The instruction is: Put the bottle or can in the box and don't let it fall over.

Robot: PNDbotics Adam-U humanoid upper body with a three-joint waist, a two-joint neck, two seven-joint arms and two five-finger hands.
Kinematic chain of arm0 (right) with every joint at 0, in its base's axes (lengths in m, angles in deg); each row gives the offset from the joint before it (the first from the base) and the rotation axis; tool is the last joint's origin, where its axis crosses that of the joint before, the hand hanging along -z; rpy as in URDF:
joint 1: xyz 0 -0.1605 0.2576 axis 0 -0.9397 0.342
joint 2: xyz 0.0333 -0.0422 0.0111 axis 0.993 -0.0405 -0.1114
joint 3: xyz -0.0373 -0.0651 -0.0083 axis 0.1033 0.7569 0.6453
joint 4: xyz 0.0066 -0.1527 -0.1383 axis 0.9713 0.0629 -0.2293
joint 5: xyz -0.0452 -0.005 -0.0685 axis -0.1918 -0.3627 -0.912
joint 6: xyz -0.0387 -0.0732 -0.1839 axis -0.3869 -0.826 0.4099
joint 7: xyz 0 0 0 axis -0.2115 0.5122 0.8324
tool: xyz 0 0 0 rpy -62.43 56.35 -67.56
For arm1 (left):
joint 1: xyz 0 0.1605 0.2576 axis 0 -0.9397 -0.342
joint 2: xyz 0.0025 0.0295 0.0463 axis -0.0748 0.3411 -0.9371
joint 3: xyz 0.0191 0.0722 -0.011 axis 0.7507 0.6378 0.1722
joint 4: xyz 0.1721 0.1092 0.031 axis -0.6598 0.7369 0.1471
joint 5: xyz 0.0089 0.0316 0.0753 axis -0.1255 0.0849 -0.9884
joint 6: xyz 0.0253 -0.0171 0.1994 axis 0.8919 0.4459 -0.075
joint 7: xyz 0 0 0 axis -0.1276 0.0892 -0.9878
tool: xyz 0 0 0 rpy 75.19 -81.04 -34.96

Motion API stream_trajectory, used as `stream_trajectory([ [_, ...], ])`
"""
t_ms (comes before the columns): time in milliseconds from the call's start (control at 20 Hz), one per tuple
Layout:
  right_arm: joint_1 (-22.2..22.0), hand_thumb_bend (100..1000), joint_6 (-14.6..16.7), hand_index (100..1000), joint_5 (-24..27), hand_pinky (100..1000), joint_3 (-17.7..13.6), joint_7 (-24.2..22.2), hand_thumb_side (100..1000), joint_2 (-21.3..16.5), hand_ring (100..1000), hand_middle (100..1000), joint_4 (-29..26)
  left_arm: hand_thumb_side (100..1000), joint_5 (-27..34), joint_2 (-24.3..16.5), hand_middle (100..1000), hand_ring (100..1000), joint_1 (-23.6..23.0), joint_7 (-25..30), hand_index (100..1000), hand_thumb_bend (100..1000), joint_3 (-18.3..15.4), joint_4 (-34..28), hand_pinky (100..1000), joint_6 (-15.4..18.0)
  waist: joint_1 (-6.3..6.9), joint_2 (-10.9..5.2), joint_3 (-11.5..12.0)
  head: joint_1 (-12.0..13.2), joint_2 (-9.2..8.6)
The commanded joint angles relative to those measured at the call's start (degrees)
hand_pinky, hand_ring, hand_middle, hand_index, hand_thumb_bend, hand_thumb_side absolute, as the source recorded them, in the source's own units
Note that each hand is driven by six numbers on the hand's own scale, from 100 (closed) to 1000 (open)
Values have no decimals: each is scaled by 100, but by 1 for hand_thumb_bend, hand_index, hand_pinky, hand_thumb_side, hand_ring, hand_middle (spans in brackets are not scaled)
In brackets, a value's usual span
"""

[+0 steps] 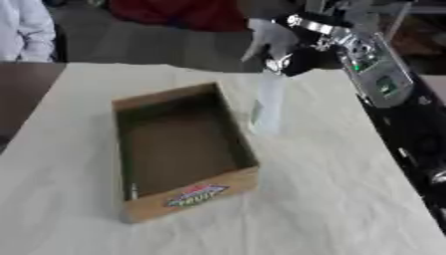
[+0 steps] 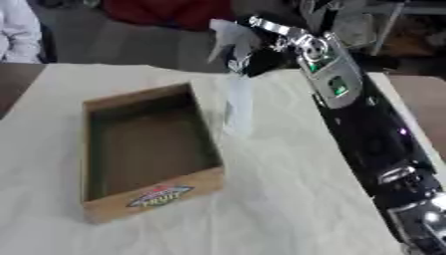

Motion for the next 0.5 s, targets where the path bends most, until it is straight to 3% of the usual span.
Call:
stream_trajectory([
  [50,134,100,-49,676,55,754,-33,113,123,-63,623,657,-46,544,-10,-47,750,789,41,33,793,292,-5,-57,637,8,31,-72,-5,-35,-34],
  [300,144,100,-129,558,100,699,-27,283,137,-66,518,542,-49,545,-13,-50,747,788,31,49,788,289,-9,-54,638,0,35,-79,-12,-34,-27],
  [500,159,100,-172,524,140,696,-36,363,143,-68,491,512,-61,547,-17,-49,746,788,25,69,785,287,-8,-52,638,-4,34,-86,-18,-31,-30],
])
